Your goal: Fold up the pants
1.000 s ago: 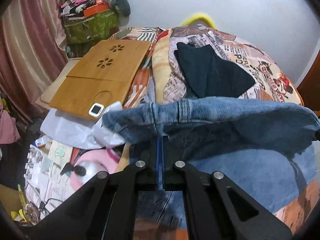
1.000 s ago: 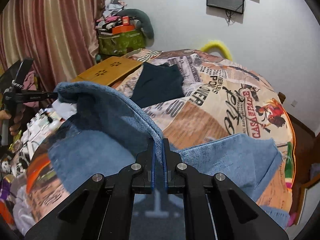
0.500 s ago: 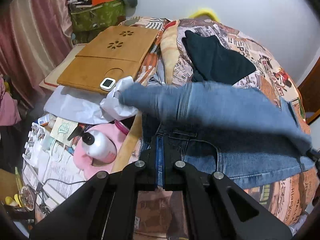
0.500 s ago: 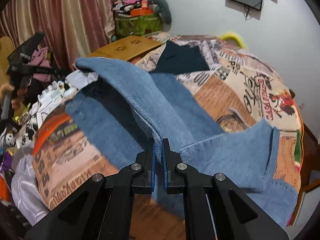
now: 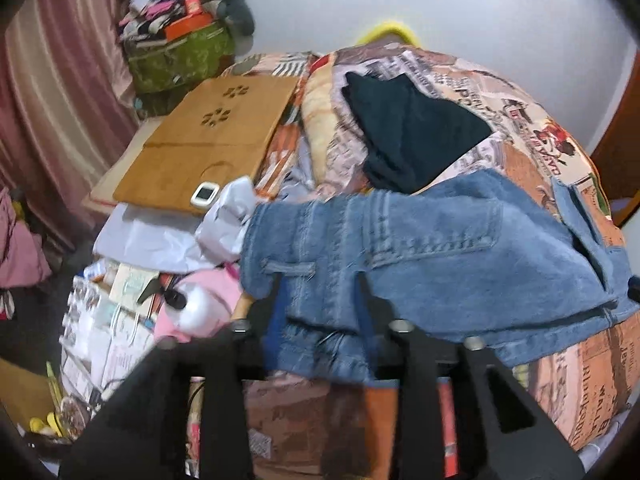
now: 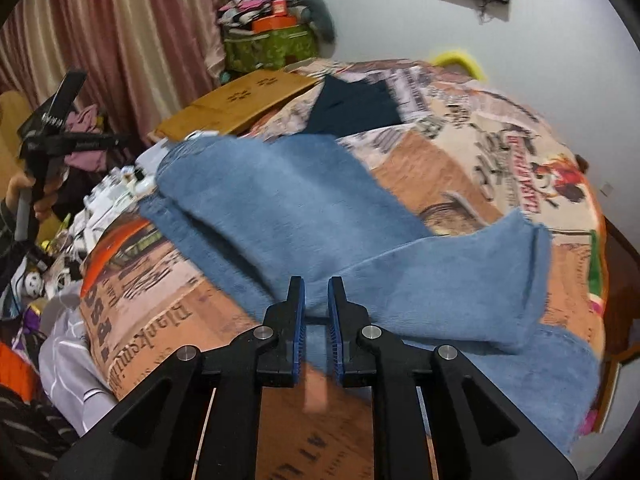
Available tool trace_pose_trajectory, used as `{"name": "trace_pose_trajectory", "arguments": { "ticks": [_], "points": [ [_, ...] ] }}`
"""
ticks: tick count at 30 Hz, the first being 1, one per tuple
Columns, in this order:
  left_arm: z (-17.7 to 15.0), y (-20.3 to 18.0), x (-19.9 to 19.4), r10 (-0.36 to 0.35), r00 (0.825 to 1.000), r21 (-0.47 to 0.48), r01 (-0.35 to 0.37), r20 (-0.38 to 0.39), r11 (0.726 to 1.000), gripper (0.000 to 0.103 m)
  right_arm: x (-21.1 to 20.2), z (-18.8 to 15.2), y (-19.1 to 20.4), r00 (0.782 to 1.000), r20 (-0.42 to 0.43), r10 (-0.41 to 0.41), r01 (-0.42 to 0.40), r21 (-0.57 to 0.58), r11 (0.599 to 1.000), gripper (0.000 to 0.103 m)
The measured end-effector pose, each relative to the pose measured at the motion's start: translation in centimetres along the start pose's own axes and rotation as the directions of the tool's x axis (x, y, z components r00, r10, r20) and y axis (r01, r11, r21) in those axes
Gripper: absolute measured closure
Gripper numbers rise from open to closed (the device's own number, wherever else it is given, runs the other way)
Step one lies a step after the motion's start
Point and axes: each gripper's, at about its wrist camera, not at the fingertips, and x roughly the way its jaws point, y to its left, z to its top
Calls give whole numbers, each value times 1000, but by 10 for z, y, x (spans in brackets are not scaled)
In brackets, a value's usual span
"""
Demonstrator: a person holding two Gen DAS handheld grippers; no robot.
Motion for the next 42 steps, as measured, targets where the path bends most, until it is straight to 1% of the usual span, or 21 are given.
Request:
{"name": "trace_pose_trajectory", "arguments": {
  "ticks": [1, 3, 4, 6, 9, 11, 15, 18, 22, 25, 29, 31, 33, 35, 36, 37, 38, 39, 42],
  "points": [
    [5, -5, 0, -7, 1000, 7, 7, 10, 1000, 57, -4, 2, -8, 1000, 9, -10, 10, 20, 1000, 90],
    [16, -16, 2, -12, 1000, 17, 12, 26, 1000, 49, -10, 6, -27, 999, 24, -44, 43, 59, 997, 81],
    [21, -20, 3, -16, 999, 21, 15, 32, 1000, 47, -12, 8, -38, 997, 33, -67, 64, 82, 995, 79],
    [30, -28, 7, -22, 999, 29, 21, 41, 999, 37, -14, 13, -57, 994, 38, -98, 92, 126, 988, 71],
    [46, -42, 17, -19, 999, 45, 17, 51, 999, 31, -7, 21, -94, 991, 32, -131, 122, 209, 970, 69],
    [57, -50, 27, -20, 999, 52, 17, 44, 999, 30, 5, 27, -119, 989, 7, -150, 144, 252, 957, 69],
    [70, -60, 48, -28, 999, 64, 26, 27, 998, 29, 35, 33, -164, 987, -42, -157, 162, 329, 930, 69],
    [77, -65, 70, -25, 1000, 77, 24, 5, 997, 28, 63, 38, -192, 979, -87, -182, 201, 340, 919, 68],
    [81, -71, 95, -15, 999, 97, 18, -35, 995, 28, 108, 44, -227, 970, -158, -183, 229, 362, 903, 68],
    [80, -73, 108, 0, 999, 113, 5, -44, 994, 28, 141, 48, -248, 962, -206, -181, 249, 380, 891, 68],
    [76, -73, 121, 15, 998, 132, -7, -62, 991, 28, 174, 53, -271, 953, -247, -173, 265, 414, 871, 68],
    [75, -74, 125, 13, 997, 136, -3, -75, 991, 28, 187, 54, -278, 946, -266, -184, 286, 422, 860, 68],
    [74, -75, 128, 12, 997, 134, -1, -82, 991, 28, 199, 54, -285, 942, -283, -177, 289, 426, 857, 68],
    [74, -76, 130, 6, 996, 125, 5, -85, 992, 28, 203, 56, -287, 947, -259, -188, 288, 430, 856, 68],
    [75, -76, 129, 4, 996, 122, 7, -87, 992, 28, 204, 56, -288, 947, -261, -186, 288, 435, 853, 72],
    [75, -78, 129, -1, 996, 122, 11, -88, 992, 28, 205, 57, -289, 948, -259, -187, 288, 440, 850, 79],
    [76, -79, 127, 1, 996, 127, 10, -85, 992, 28, 205, 56, -290, 945, -263, -194, 296, 439, 848, 91],
    [77, -81, 125, 5, 997, 132, 6, -82, 991, 28, 204, 55, -290, 943, -267, -197, 300, 436, 849, 94],
    [77, -90, 113, 14, 998, 160, -4, -61, 987, 28, 190, 55, -290, 943, -252, -215, 309, 429, 849, 96]
  ]
}}
